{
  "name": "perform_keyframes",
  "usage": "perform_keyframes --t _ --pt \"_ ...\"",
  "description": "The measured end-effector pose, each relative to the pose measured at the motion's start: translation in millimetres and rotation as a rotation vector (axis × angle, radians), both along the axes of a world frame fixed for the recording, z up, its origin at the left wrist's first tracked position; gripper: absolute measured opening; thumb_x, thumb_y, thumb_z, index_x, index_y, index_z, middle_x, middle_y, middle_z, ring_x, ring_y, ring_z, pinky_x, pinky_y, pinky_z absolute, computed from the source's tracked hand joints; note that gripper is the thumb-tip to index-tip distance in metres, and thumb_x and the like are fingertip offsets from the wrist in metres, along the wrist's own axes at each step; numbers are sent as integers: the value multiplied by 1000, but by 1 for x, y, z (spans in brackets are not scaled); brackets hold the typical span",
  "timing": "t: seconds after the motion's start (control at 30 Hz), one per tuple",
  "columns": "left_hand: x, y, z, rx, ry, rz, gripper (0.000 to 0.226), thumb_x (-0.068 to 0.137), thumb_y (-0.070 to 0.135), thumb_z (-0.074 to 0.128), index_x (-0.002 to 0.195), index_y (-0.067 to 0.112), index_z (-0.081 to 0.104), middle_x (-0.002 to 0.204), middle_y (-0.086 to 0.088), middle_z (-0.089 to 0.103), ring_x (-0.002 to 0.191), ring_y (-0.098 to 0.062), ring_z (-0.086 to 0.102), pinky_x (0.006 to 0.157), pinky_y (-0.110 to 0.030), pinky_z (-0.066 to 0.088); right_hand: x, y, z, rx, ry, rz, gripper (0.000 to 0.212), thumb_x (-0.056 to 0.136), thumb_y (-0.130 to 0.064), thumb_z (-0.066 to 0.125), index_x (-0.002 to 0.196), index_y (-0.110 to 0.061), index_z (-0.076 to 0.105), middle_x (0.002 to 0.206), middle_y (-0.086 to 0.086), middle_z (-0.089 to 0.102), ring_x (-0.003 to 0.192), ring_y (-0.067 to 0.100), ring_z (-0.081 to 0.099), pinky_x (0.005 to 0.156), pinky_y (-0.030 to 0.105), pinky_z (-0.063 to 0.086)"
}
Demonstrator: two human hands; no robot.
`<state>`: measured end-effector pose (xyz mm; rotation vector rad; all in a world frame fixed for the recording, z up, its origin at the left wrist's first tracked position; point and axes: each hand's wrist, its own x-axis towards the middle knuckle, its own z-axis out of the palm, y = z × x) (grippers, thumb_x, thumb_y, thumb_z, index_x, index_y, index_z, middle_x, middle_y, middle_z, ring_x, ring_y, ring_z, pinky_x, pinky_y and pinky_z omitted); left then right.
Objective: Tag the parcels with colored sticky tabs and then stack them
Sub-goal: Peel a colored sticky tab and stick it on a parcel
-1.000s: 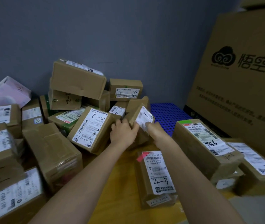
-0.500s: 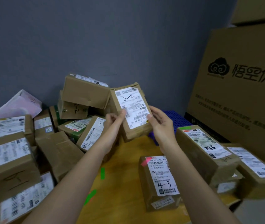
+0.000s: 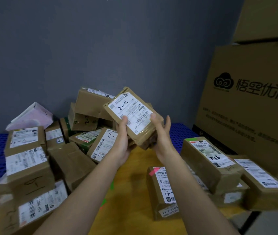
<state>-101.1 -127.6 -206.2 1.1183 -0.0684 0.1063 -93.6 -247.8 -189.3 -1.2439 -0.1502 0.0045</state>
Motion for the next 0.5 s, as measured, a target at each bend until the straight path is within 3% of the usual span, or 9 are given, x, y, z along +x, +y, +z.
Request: perform_keyframes --t 0.07,0.13,0.17,0.23,0.3,0.37,0.43,0.5 --pt "-4 0 6 96 19 54 91 76 72 53 149 34 15 141 1 50 125 -19 52 99 -44 46 -2 -1 3 -53 -12 -45 123 48 -63 83 145 -52 8 154 -5 21 132 27 40 102 52 44" --pt "-9 6 15 310 25 277 105 81 59 62 150 32 -13 157 -4 22 141 -24 29 114 -49 26 -1 -10 13 -191 -52 -153 108 64 -53 80 147 -48 12 155 -3 16 134 26 36 104 51 42" --pt "-14 12 21 451 -11 399 111 80 54 67 148 32 -18 160 -3 5 145 -25 15 116 -48 17 -1 -17 19 -304 -90 -189 101 71 -49 78 148 -45 12 155 -3 13 135 26 32 105 50 40" --pt "-20 30 29 839 -197 520 121 71 60 71 147 35 -20 158 5 -18 146 -19 -7 115 -44 4 2 -35 33 -548 -189 -162 99 75 -44 76 150 -43 11 154 -3 11 136 25 28 106 50 39" --pt "-21 43 35 1327 -381 441 125 61 73 67 147 38 -17 155 11 -25 143 -13 -21 116 -45 -8 1 -46 51 -742 -265 -73 103 73 -42 78 149 -44 9 154 -4 10 137 24 27 106 51 39" --pt "-18 44 41 1635 -489 290 124 59 76 66 149 37 -11 158 9 -13 145 -13 -15 118 -47 -5 2 -48 69 -868 -315 -10 107 71 -41 81 149 -47 7 154 -3 9 138 25 26 108 50 37" --pt "-20 38 50 1580 -464 152 106 65 63 73 148 34 14 151 7 27 141 -16 22 115 -44 23 4 -47 84 -930 -348 50 109 70 -39 81 148 -48 6 154 -1 10 138 25 25 109 44 34" --pt "-21 35 56 1410 -386 92 78 71 52 75 135 36 34 125 15 52 115 -10 51 93 -39 48 6 -44 93 -939 -361 93 111 68 -44 82 148 -50 5 155 2 13 139 24 27 109 40 33"
